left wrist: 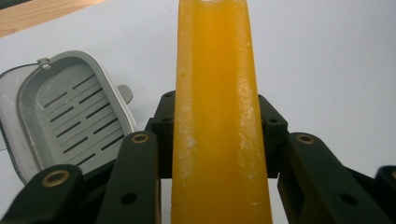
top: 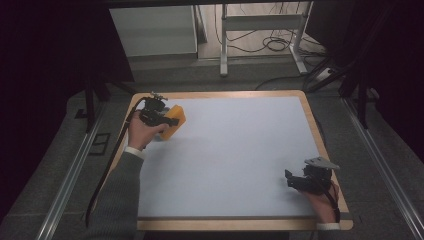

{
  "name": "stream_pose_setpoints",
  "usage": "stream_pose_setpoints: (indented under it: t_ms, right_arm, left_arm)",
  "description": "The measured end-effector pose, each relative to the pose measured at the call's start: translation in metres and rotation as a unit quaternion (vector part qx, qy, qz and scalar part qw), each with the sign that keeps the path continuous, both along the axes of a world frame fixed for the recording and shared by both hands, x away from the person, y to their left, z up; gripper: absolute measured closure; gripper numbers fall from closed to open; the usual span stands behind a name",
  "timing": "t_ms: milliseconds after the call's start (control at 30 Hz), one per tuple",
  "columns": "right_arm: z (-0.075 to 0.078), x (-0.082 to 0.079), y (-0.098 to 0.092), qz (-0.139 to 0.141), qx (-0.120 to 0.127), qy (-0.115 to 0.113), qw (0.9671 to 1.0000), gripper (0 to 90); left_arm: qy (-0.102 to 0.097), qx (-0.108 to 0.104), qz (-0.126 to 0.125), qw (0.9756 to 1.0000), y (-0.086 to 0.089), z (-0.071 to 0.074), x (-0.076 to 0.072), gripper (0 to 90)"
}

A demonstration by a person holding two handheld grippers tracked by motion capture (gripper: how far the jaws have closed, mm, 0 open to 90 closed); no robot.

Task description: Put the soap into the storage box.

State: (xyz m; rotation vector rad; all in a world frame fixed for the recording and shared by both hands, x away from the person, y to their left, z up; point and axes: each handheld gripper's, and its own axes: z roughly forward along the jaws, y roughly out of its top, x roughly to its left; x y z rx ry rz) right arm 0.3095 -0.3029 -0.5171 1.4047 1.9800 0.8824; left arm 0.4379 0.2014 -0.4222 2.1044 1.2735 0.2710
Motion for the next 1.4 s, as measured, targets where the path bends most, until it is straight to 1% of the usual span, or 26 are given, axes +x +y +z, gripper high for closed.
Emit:
stream_pose_setpoints:
  t_ms: [133,233,333,400,433,567,767,833,1067,1200,1267,1333,1400]
  right_arm:
    - [0.000,0.000,0.000,0.000,0.000,0.000,1.0000,5.4]
    - [0.000,0.000,0.000,0.000,0.000,0.000,1.0000,5.4]
    - [0.000,0.000,0.000,0.000,0.000,0.000,1.0000,5.4]
    - [0.000,0.000,0.000,0.000,0.000,0.000,1.0000,5.4]
    - [0.000,0.000,0.000,-0.001,0.000,0.000,1.0000,5.4]
    - [0.000,0.000,0.000,-0.001,0.000,0.001,1.0000,5.4]
    - [-0.001,0.000,0.000,-0.001,0.000,0.001,1.0000,5.4]
    - [-0.001,0.000,0.000,-0.001,-0.001,0.002,1.0000,5.4]
    - [-0.002,0.001,0.000,-0.002,-0.003,0.003,1.0000,5.4]
    - [-0.002,0.000,0.001,0.000,-0.002,0.002,1.0000,5.4]
    - [-0.001,0.000,0.001,0.000,-0.001,0.002,1.0000,5.4]
    - [0.000,0.000,0.001,-0.001,-0.002,0.000,1.0000,5.4]
    - [0.000,-0.001,0.001,-0.001,-0.002,0.000,1.0000,5.4]
  left_arm:
    - [0.001,-0.004,0.003,1.0000,0.003,0.000,0.002,60.7]
    - [0.002,-0.010,0.012,0.9999,0.008,0.001,0.006,60.7]
    - [0.002,-0.008,0.020,0.9998,0.014,0.003,0.009,60.7]
    - [0.001,-0.008,0.022,0.9997,0.015,0.003,0.010,60.7]
    - [0.000,-0.009,0.027,0.9996,0.018,0.005,0.013,60.7]
    - [0.000,-0.016,0.037,0.9992,0.026,0.006,0.018,60.7]
    - [0.002,-0.015,0.051,0.9986,0.031,0.004,0.023,60.7]
    - [0.006,-0.020,0.053,0.9984,0.033,0.003,0.026,60.7]
    - [0.011,-0.024,0.064,0.9976,0.037,-0.001,0.033,60.7]
    - [0.011,-0.028,0.075,0.9968,0.040,-0.003,0.037,60.7]
    - [0.012,-0.026,0.076,0.9967,0.040,-0.003,0.037,60.7]
    - [0.013,-0.026,0.085,0.9959,0.044,-0.005,0.041,60.7]
    - [0.016,-0.029,0.087,0.9957,0.046,-0.006,0.043,60.7]
